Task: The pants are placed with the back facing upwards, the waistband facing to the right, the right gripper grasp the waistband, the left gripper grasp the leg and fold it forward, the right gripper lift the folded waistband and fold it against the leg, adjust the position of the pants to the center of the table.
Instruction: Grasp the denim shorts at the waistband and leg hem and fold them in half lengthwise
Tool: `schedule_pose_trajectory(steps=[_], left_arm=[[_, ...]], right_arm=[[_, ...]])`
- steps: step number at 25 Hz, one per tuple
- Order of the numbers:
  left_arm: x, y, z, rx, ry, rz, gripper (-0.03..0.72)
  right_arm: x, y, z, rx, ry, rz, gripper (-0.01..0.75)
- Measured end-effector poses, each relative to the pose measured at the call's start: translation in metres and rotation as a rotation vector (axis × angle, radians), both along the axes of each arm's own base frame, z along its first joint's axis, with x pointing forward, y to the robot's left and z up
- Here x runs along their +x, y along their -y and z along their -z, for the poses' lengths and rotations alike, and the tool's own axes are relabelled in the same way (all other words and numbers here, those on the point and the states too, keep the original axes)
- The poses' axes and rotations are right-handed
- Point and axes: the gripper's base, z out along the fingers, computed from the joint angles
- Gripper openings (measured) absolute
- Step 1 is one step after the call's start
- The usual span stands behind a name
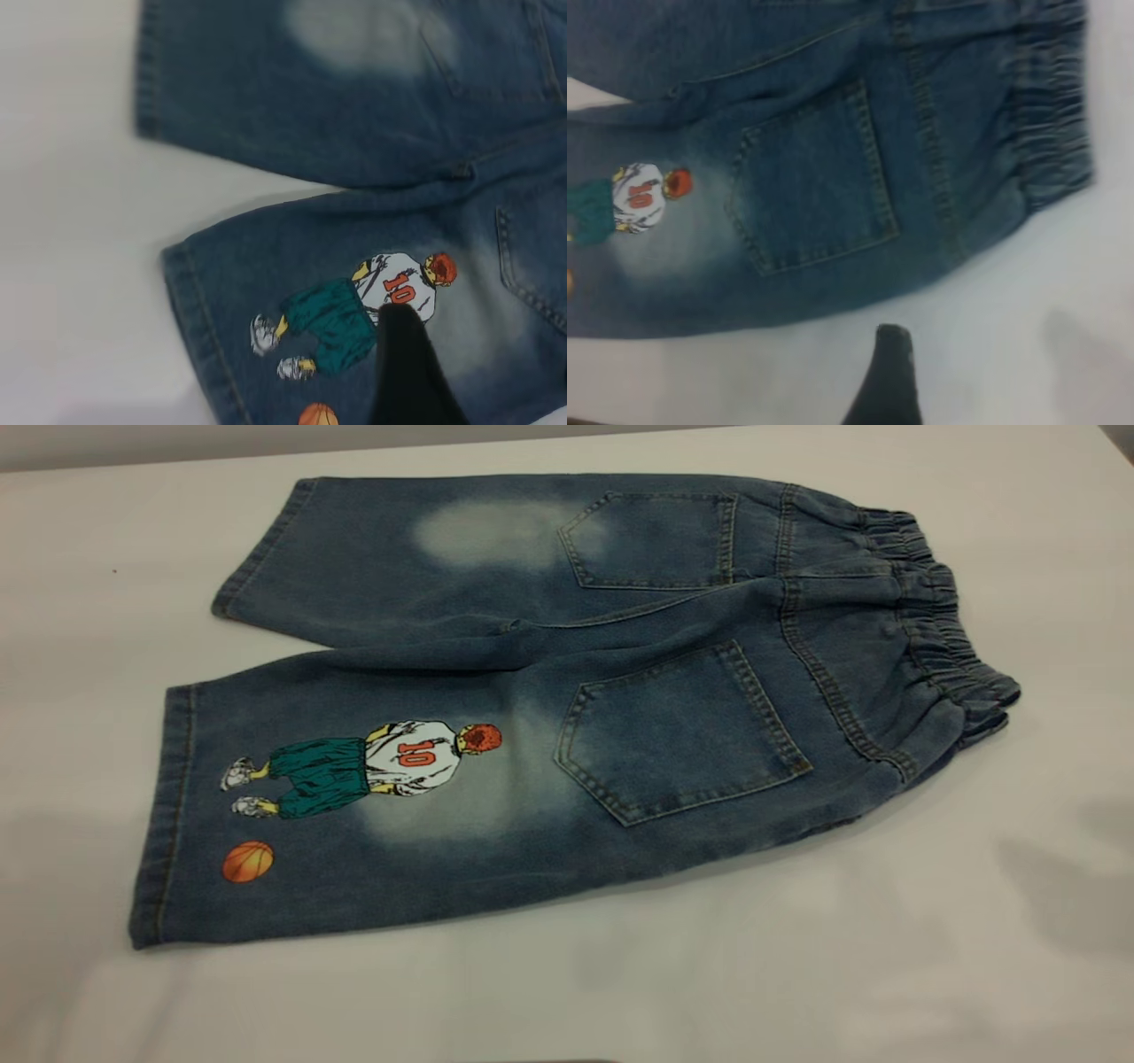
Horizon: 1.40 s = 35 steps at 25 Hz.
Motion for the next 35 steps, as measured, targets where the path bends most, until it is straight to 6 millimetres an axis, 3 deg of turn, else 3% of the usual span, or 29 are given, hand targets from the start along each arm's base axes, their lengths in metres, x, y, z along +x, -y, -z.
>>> schedule_pose_trajectory(steps=[9,21,28,35], left_arm=[[0.031,0.006,0.027,-0.007,0.012,0.102,0.374],[0.035,0.007,0.029,-0.018,0.025,0.112,0.374],[0.035,0.007,0.029,-0.018,0.026,0.112,0.374],[0.035,0.007,0.029,-0.018,0.026,0.112,0.374]], right_arm=[[0.051,-0.004,0.064,0.132,-0.104,0.046,0.569],[0.078,-0.004,0.146,0.178,-0.242,0.102,0.569],[0.092,-0.003,0.175,0.170,-0.295,0.109,0.569],[0.107,0.000,0.185,0.143,-0.290,0.124,0.549]])
